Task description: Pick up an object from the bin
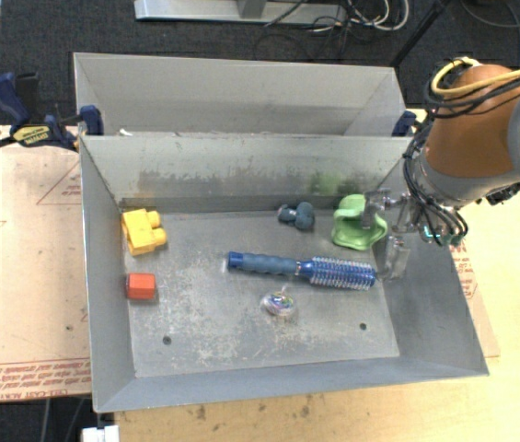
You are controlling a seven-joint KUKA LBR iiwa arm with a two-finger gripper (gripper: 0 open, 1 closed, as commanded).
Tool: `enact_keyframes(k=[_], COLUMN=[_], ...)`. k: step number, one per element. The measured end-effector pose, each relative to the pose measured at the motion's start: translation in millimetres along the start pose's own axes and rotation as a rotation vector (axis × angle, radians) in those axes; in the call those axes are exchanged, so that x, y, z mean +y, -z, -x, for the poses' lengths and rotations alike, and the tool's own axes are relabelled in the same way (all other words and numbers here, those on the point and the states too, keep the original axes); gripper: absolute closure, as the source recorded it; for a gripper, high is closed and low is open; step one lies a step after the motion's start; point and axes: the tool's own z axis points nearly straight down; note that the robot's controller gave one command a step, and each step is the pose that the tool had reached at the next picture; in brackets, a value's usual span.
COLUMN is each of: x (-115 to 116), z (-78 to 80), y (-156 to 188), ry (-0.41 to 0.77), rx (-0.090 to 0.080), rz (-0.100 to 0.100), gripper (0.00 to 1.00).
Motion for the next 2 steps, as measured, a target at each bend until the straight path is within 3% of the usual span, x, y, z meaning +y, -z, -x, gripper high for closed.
enact_keyframes(k=[1,2], x=[52.0,48.9], z=[6.7,7.4], y=[-91.6,-88.2], ry=[-0.056,-0.058], rx=[-0.001,-0.005], rz=[0.003,0.0], gripper=[0.0,1.0])
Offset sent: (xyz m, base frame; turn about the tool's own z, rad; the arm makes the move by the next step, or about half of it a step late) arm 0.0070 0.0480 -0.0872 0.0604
